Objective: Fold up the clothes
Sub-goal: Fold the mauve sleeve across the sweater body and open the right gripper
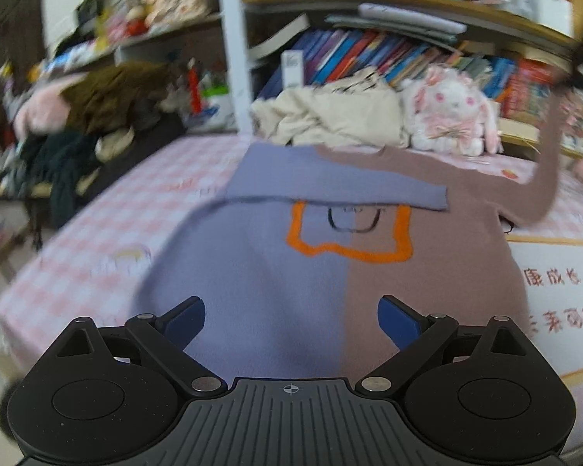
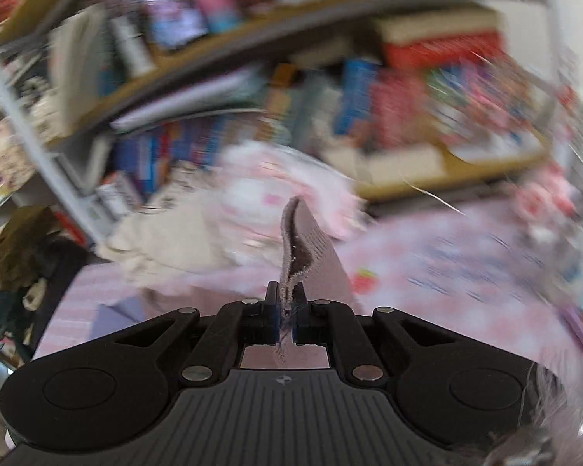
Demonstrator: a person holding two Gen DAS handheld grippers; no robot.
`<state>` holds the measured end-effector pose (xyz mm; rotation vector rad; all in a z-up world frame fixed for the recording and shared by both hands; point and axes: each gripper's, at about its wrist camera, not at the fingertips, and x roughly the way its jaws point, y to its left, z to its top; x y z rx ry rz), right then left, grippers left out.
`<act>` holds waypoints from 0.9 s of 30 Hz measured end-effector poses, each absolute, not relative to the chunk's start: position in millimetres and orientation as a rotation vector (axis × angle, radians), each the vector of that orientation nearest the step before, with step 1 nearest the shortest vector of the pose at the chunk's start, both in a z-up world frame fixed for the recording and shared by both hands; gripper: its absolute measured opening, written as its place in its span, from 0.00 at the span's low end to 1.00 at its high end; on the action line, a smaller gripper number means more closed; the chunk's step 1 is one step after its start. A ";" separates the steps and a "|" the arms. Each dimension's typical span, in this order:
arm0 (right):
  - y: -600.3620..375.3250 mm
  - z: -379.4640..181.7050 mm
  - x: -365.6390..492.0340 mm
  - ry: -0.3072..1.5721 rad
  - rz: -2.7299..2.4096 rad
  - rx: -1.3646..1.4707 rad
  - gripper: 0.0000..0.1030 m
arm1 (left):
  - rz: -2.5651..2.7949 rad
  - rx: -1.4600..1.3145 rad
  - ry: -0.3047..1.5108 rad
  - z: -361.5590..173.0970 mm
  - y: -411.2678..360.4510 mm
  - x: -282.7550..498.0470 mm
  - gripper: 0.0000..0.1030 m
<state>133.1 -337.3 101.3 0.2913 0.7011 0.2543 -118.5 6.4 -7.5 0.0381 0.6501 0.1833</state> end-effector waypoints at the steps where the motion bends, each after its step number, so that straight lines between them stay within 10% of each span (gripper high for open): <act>1: -315.7 109.5 135.2 0.689 0.271 0.264 0.06 | 0.163 0.063 0.640 -4.8 12.6 -117.6 0.95; 27: 10.9 54.2 167.5 0.758 0.348 -0.035 0.06 | -0.078 0.234 0.595 -1.2 127.9 -139.4 0.97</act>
